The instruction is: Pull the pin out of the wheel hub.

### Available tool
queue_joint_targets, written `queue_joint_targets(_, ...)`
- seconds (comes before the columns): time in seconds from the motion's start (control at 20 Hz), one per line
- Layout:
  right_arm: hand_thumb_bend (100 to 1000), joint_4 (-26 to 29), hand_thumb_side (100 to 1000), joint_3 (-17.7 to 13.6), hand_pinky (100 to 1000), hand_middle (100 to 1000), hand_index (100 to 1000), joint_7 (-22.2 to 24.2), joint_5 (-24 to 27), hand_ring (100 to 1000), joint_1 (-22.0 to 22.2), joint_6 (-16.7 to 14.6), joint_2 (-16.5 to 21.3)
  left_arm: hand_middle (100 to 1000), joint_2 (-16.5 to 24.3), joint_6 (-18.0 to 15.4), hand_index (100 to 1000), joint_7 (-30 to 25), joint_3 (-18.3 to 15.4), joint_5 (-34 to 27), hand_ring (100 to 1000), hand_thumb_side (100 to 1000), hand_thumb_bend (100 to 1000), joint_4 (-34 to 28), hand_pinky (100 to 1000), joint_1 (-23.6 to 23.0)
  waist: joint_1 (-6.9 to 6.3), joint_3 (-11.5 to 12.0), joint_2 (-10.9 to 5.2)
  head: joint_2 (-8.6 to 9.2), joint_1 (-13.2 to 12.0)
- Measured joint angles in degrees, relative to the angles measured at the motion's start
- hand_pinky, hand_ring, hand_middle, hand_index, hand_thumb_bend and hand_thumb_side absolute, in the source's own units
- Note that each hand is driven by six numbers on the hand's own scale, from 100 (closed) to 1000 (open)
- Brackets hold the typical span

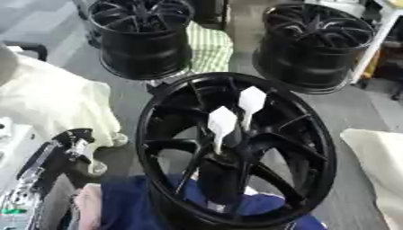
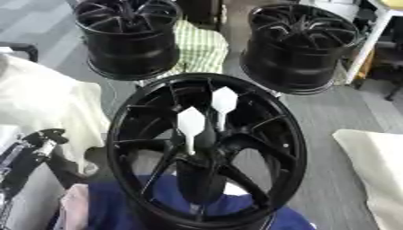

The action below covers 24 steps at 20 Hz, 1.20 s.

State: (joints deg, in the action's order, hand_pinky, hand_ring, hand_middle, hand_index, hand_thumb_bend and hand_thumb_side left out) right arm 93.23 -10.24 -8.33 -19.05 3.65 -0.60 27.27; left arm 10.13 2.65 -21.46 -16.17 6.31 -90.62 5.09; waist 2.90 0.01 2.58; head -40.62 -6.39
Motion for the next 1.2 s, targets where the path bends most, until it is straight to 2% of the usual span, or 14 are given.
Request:
queue_joint_targets(0.25,231,0.6,327,0.5,550,635,811,-8.0,6.3,560,-0.2,-3.1,-5.3,629,0.0,0.0,784,0.0,0.0,-0.3,829,539,173,-0.7,495,0.1,-0.44,0.0,0.10,0.01,0.0)
queue_joint_targets(0.5,239,0.8,320,1.5,546,625,804,-12.8,10.6,553,-1.1,-5.4,-9.7,630,-0.1,0.1,785,0.5,0.0,-0.9,829,539,169,-1.7,494,0.1,-0.68,0.0,0.20,0.33,0.0)
queue_joint_targets(0.8,231,0.9,312,2.5,540,609,801,-14.3,12.9,540,-1.2,-6.7,-13.4,627,-0.1,0.9,784,1.3,0.1,-2.1,827,534,161,-3.8,491,0.1,-0.67,0.0,0.24,0.50,0.0)
queue_joint_targets(1.2,222,0.5,306,3.9,538,602,797,-14.4,15.8,535,-1.3,-7.4,-14.8,618,-0.5,1.8,786,2.1,0.4,-2.4,820,519,144,-4.5,485,-0.4,-0.69,0.0,0.24,0.78,-0.2)
